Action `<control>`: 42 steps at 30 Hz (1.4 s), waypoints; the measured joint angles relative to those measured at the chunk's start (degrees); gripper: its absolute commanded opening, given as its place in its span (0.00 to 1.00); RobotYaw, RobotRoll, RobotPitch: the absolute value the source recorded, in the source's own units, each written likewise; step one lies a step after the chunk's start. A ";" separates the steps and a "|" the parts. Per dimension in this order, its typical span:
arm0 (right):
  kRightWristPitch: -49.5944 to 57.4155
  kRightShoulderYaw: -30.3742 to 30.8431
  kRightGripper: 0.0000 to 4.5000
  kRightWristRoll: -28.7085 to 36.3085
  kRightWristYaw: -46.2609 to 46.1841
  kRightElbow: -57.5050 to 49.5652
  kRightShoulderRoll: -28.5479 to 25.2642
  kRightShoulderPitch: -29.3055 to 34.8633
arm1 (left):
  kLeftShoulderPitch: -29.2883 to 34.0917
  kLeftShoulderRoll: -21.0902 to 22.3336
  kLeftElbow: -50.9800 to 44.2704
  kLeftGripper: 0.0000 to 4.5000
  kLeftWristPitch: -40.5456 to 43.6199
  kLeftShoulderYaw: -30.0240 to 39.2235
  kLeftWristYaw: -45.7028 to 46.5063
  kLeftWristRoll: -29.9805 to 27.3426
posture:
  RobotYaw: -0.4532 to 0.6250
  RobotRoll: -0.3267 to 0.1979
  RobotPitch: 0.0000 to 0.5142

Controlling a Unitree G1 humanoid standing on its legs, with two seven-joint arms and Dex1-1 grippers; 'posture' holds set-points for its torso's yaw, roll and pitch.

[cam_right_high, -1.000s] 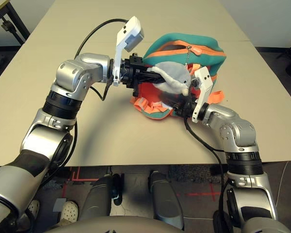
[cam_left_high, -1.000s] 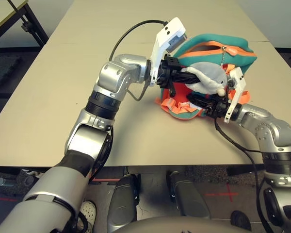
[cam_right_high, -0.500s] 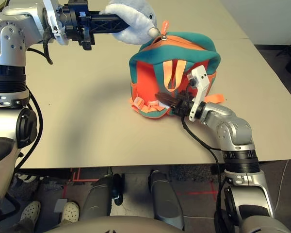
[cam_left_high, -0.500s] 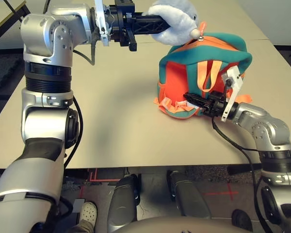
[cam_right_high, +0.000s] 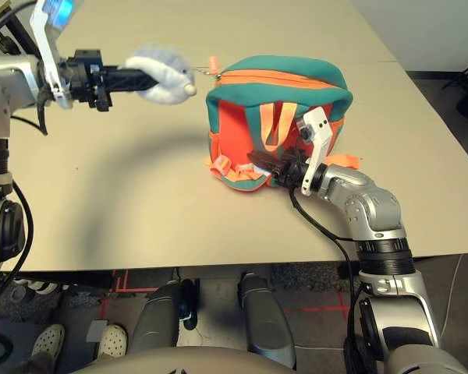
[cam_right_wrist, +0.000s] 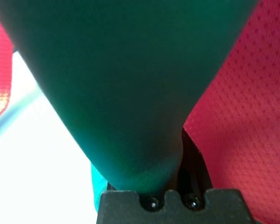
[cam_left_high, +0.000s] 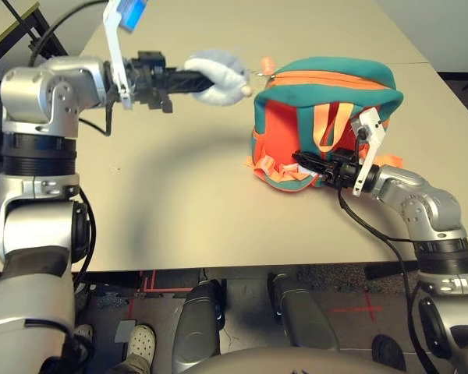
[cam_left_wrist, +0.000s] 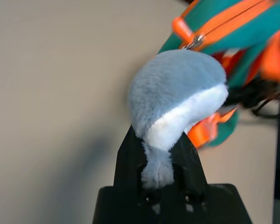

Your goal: Put the pencil case into the backpack and zip it.

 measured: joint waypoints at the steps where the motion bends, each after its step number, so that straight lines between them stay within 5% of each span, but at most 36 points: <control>1: 0.00 0.08 0.07 -0.08 0.05 0.09 0.04 -0.07 | 0.40 -0.04 0.99 0.02 -0.66 -0.01 0.09 0.13 | 0.33 0.62 0.31; 9: -0.10 0.72 0.07 -0.42 0.16 0.36 0.12 -0.23 | 7.44 -0.99 3.41 0.02 -2.94 -1.37 -0.50 0.57 | 0.32 0.62 0.30; 16: 0.09 0.69 0.07 -0.43 0.18 0.68 -0.23 -0.07 | 11.74 -6.00 2.96 0.01 -6.05 -4.18 0.73 2.15 | 0.31 0.62 0.28; 28: 1.37 -1.11 0.07 2.54 5.27 1.53 -3.83 -2.26 | 5.29 -17.54 14.85 0.01 -18.87 -2.17 10.44 7.23 | 0.29 0.62 0.27; 42: 1.99 -2.81 0.07 5.40 8.97 -0.37 -4.44 -2.38 | 4.87 -17.82 15.97 0.01 -11.14 -2.31 4.55 7.59 | 0.27 0.62 0.27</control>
